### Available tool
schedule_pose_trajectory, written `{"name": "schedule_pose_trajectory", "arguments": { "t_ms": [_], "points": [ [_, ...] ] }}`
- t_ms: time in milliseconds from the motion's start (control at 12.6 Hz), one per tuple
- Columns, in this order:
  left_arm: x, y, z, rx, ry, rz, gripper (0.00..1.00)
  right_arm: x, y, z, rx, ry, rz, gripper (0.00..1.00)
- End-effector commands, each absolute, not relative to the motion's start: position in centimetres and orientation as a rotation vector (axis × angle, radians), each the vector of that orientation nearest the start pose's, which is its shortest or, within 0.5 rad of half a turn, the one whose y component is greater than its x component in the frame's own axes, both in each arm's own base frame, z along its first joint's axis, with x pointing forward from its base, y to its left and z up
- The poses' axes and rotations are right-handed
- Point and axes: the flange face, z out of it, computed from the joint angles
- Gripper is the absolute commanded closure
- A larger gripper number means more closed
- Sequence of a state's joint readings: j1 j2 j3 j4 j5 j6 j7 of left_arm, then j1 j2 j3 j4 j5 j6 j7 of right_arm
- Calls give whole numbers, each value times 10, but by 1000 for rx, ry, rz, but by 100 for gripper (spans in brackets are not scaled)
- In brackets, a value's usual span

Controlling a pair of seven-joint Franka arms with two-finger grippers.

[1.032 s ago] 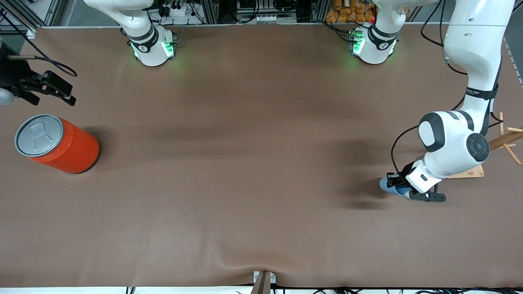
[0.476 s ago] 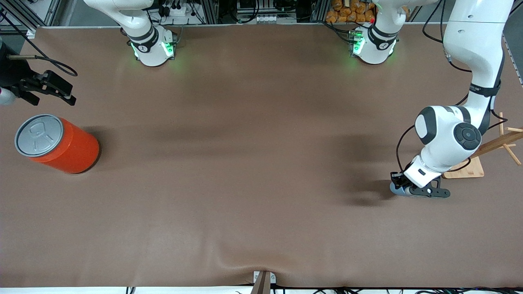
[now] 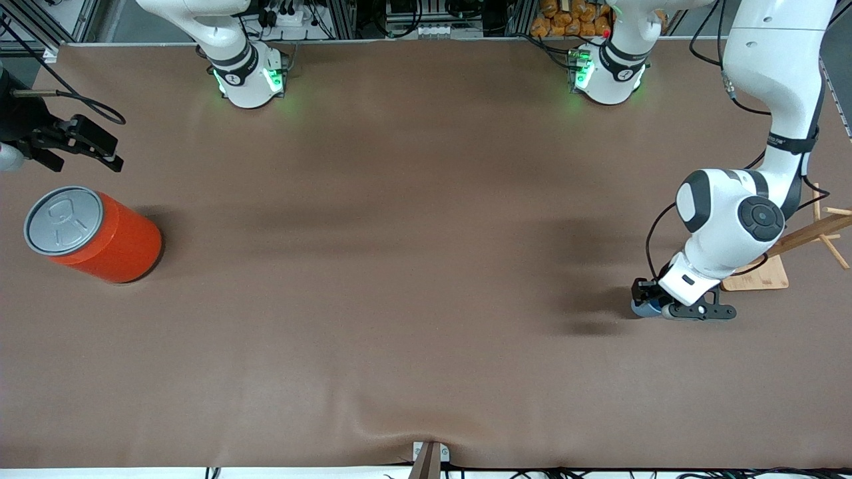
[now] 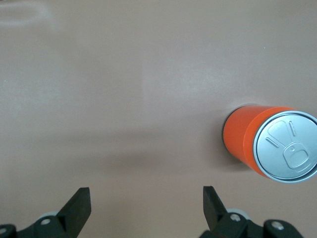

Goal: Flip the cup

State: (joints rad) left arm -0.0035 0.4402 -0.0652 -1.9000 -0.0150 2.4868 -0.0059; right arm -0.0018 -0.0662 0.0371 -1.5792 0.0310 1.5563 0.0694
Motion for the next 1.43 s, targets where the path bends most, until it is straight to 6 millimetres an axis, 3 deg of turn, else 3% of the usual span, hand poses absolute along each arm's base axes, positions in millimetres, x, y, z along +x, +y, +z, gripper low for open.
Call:
{"name": "schedule_pose_trajectory", "arguments": {
  "t_ms": [0,159,397,635,873,1111,1349],
  "points": [
    [655,-41,329,-3160,59,-119,0,532,19,657,-3114,41,-63,0],
    [663,-38,373,-3158,59,-100,0,533,19,656,-3113,41,-60,0],
    [665,-28,467,-3149,35,-138,0,533,19,656,-3112,44,-60,0],
    [636,-28,545,-3140,-77,-83,0,532,19,656,-3113,43,-58,0],
    [594,-32,604,-3134,-122,-93,0,532,19,655,-3113,44,-53,0],
    [551,-34,624,-3127,-118,-117,0,532,19,656,-3113,43,-55,0],
    [534,-34,624,-3124,-123,-115,0,532,19,656,-3113,43,-55,0]
  ]
}}
